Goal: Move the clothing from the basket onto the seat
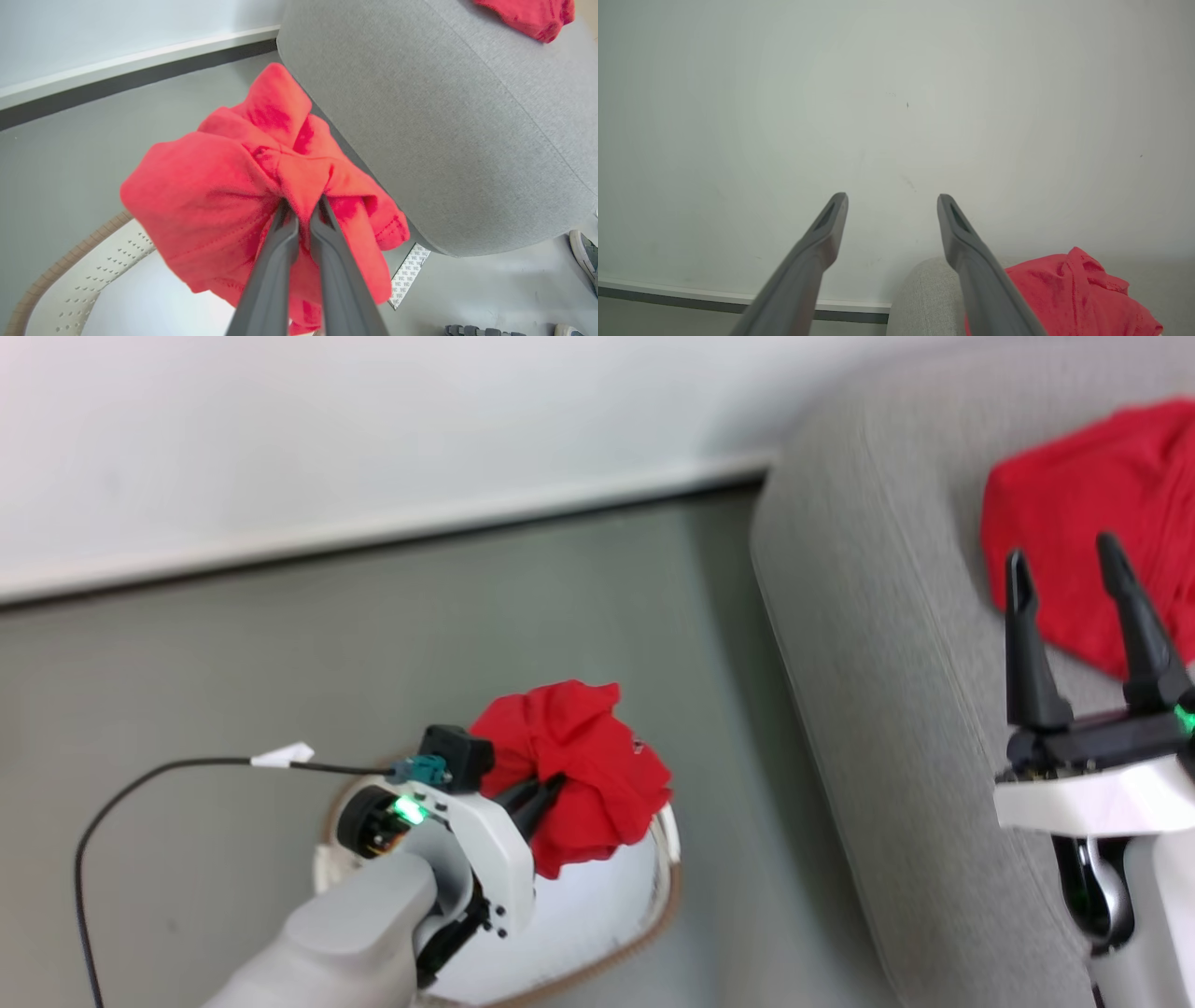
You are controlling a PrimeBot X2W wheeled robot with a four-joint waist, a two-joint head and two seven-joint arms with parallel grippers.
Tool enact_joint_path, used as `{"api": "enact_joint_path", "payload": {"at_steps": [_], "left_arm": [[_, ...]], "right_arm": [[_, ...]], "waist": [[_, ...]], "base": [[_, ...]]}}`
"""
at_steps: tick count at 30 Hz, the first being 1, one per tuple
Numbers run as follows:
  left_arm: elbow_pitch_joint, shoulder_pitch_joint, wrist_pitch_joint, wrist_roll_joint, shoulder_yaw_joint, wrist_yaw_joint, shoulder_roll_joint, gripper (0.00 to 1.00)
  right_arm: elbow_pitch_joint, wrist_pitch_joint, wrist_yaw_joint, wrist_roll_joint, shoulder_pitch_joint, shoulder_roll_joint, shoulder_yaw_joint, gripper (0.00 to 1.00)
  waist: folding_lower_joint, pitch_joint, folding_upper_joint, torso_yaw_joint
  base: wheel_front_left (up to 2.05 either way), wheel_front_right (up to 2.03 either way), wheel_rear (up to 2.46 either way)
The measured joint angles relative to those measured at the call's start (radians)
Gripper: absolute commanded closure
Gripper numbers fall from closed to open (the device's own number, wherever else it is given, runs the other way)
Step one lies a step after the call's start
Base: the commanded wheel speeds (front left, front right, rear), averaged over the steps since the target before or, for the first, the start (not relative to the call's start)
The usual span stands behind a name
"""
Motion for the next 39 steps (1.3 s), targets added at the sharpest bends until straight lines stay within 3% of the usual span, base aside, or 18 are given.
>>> {"api": "enact_joint_path", "payload": {"at_steps": [8, 18, 29, 39], "left_arm": [[-0.062, -0.003, -0.028, 0.053, -0.006, 0.001, 0.020, 1.00], [-0.269, -0.005, -0.033, 0.115, 0.122, 0.072, 0.067, 1.00], [-0.525, 0.045, -0.025, 0.120, 0.172, 0.172, 0.147, 1.00], [-0.633, 0.065, 0.006, 0.118, 0.174, 0.221, 0.184, 1.00]], "right_arm": [[0.050, 0.000, 0.000, 0.030, 0.109, -0.047, 0.026, 0.00], [0.069, 0.000, 0.000, 0.068, 0.224, -0.035, 0.075, 0.00], [0.044, 0.000, 0.000, 0.095, 0.254, -0.022, 0.139, 0.00], [0.021, 0.000, 0.000, 0.100, 0.254, -0.078, 0.221, 0.00]], "waist": [[-0.0001, -0.166, 0.0000, 0.073], [-0.0001, -0.316, 0.0000, 0.162], [0.0000, -0.360, 0.0000, 0.206], [0.0002, -0.356, 0.0000, 0.215]], "base": [[0.00, 0.00, 0.00], [0.00, 0.00, 0.00], [0.00, 0.00, 0.00], [0.00, 0.00, 0.00]]}}
